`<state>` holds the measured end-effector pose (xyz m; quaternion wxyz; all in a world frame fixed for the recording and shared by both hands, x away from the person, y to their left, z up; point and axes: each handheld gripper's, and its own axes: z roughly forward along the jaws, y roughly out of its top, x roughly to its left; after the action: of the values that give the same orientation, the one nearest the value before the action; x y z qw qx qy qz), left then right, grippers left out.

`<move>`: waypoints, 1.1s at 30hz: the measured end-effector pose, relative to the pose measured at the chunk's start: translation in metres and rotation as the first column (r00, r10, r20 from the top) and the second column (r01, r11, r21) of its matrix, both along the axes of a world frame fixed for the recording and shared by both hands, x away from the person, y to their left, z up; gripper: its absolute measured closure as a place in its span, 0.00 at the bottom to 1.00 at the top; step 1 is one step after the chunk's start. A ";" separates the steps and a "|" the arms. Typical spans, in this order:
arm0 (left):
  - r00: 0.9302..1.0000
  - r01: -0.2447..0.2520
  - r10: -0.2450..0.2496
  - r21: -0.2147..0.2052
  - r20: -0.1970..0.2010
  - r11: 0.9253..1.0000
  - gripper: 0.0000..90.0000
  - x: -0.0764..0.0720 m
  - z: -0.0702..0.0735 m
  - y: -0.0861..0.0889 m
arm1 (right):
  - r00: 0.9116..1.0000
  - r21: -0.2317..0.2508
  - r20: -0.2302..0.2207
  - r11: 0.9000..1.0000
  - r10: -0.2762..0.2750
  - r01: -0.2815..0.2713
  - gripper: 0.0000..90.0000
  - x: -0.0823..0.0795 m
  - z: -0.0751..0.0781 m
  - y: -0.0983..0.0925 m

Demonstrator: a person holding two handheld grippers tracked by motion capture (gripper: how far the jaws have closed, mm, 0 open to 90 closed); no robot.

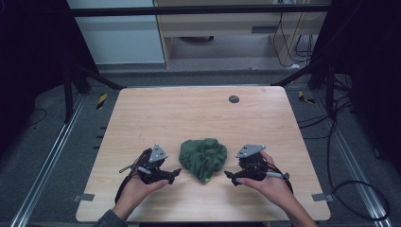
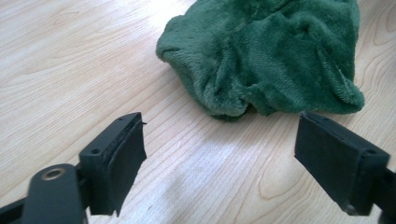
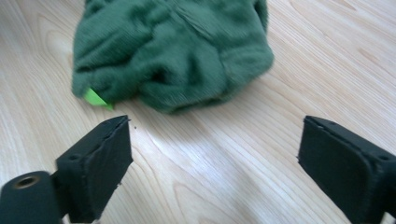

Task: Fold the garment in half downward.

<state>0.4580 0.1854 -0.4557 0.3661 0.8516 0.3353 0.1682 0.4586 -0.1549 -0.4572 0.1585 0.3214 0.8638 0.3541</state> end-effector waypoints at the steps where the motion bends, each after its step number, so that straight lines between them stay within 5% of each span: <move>1: 1.000 0.001 -0.001 0.003 -0.003 1.000 0.15 0.000 0.000 0.002 | 1.000 -0.004 0.000 1.000 -0.005 0.005 0.10 0.000 0.000 -0.003; 18: 0.998 -0.064 0.065 0.014 -0.027 0.998 0.08 0.007 -0.005 0.056 | 0.997 0.024 -0.013 0.997 -0.078 0.078 0.09 0.008 -0.006 -0.047; 25: 0.987 -0.149 0.154 0.088 -0.042 0.985 0.08 0.018 -0.017 0.078 | 0.990 -0.003 -0.027 0.990 -0.140 0.140 0.12 0.022 -0.020 -0.059; 31: 0.980 -0.191 0.195 0.078 -0.048 0.979 0.07 0.024 -0.023 0.093 | 0.983 -0.006 -0.036 0.984 -0.177 0.177 0.12 0.029 -0.025 -0.068; 33: 0.974 -0.217 0.221 0.078 -0.041 0.973 0.07 0.030 -0.027 0.102 | 0.975 -0.004 -0.041 0.976 -0.216 0.216 0.12 0.035 -0.029 -0.075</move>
<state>0.4883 0.2874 -0.4826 0.3057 0.8261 0.4298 0.1986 0.4937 -0.2299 -0.4859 0.1780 0.4208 0.8268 0.3280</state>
